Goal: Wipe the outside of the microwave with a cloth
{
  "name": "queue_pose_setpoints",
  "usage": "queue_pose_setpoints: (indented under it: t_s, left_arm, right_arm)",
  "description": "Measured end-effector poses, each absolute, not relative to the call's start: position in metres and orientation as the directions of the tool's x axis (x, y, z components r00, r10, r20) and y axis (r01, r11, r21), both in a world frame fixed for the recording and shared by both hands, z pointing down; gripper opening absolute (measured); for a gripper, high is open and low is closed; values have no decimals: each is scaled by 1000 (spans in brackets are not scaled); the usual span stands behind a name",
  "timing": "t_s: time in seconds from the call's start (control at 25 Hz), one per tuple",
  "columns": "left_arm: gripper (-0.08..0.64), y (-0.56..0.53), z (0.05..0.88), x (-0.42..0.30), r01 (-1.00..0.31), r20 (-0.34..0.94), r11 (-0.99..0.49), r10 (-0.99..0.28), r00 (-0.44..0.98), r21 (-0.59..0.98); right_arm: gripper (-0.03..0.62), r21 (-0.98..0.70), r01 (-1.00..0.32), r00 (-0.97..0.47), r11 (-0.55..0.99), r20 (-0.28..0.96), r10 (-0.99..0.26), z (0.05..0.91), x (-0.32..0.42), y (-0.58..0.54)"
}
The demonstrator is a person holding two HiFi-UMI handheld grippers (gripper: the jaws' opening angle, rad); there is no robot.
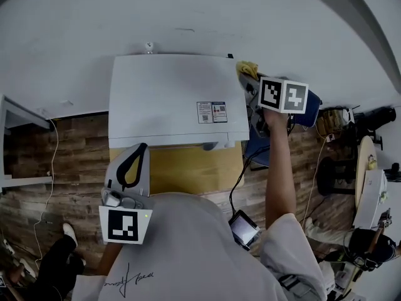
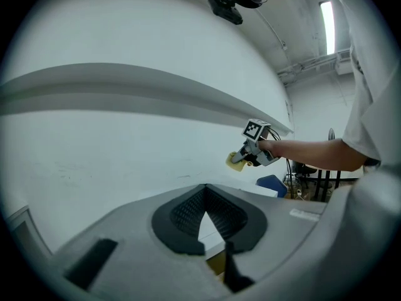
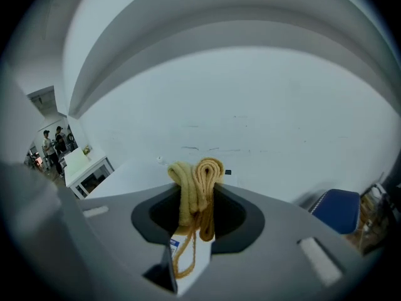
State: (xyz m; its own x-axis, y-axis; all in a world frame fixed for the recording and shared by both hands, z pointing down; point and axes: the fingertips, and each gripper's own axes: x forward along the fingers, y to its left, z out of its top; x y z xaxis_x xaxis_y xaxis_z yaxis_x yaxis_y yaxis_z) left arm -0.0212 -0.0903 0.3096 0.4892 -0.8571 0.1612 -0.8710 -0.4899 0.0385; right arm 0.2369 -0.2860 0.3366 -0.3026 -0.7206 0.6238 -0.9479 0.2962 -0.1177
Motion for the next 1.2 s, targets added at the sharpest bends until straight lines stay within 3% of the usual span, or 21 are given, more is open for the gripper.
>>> queue_pose_setpoints:
  t_s: [0.56,1.2]
  left_arm:
    - [-6,-94,313,-45,-869,170,-489,-853,494,73]
    - [-6,-95,324,-82,-890,185,-448,-871,456,87]
  right_arm:
    - [117,-74,-981,-172,180,758,-629,385,269,-352]
    - [114,12,-996,-43,86,797,-603,409,267,-365]
